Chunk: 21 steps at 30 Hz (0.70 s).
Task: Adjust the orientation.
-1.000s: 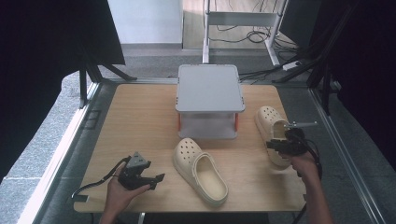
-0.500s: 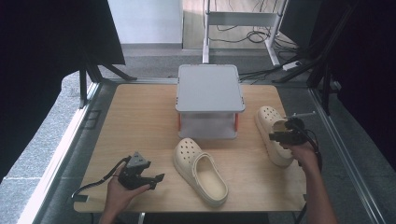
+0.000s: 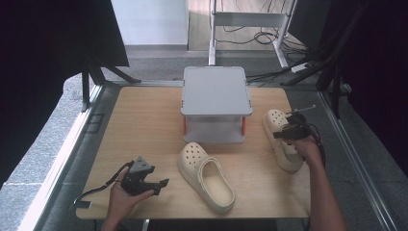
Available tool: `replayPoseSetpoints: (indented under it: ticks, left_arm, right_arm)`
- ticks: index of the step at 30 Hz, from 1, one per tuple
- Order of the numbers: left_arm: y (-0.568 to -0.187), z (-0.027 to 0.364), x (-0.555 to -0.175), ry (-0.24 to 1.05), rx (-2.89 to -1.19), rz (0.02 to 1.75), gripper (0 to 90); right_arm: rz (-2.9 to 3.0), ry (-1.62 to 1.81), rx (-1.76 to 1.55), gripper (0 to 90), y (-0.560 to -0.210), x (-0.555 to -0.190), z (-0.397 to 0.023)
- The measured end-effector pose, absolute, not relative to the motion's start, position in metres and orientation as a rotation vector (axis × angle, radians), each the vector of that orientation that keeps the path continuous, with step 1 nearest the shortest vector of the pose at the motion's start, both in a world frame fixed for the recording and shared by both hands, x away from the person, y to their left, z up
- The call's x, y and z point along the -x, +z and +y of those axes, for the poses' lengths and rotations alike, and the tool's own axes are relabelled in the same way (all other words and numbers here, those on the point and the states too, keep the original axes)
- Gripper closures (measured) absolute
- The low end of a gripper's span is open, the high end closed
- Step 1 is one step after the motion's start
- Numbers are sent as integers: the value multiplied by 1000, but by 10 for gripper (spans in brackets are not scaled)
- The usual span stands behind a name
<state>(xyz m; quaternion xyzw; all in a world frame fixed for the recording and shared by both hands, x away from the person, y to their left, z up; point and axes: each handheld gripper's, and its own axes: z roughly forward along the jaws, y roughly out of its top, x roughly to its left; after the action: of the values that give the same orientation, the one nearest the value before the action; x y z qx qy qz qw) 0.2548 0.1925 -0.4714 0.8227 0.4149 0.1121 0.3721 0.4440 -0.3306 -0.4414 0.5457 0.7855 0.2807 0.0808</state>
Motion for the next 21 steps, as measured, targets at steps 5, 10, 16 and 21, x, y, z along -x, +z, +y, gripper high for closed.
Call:
replayPoseSetpoints:
  ticks: [5, 10, 16, 21]
  left_arm:
    - [-471, 193, -254, 289, -2106, 1063, 254]
    - [-471, 193, -254, 289, -2107, 1063, 254]
    - [-471, 193, -255, 288, -2106, 1068, 254]
    - [-470, 193, -254, 290, -2106, 1064, 254]
  right_arm:
    - [2339, 832, -1660, 770, -442, -446, -329]
    - [2338, 823, -1663, 783, -440, -442, -331]
    - [2322, 892, -1596, 787, -428, -421, -334]
    - [2362, 910, -1541, 786, -420, -395, -324]
